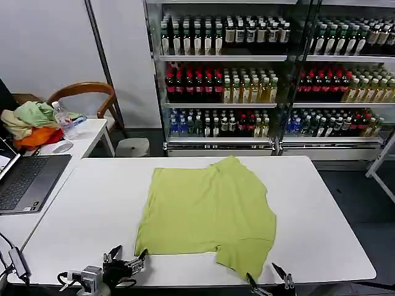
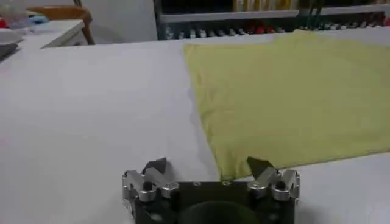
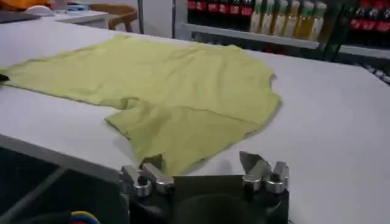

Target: Fold and organize the clothes.

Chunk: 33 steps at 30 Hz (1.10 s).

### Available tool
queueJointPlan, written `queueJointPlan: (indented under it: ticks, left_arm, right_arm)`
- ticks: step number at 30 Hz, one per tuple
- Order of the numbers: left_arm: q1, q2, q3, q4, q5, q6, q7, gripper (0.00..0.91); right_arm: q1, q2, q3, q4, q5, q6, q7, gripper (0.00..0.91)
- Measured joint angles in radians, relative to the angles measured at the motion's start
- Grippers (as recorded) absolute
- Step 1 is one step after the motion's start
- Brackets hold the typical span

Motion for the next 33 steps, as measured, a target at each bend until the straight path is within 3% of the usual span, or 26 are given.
queueJointPlan:
  ticks: [17, 33]
  left_arm:
    - [0.005, -0.010, 0.028, -0.001, 0.025, -0.024, 0.037, 0.040]
    - [-0.057, 0.007, 0.022, -0.002, 0.021, -0.113, 0.127, 0.040]
  right_arm:
    - [0.033, 0.005, -0.031, -0.006, 0.044, -0.001, -0.034, 0.000]
    - [0.172, -0.015, 0.048, 0.023, 0.151, -0.047, -0.036, 0.000]
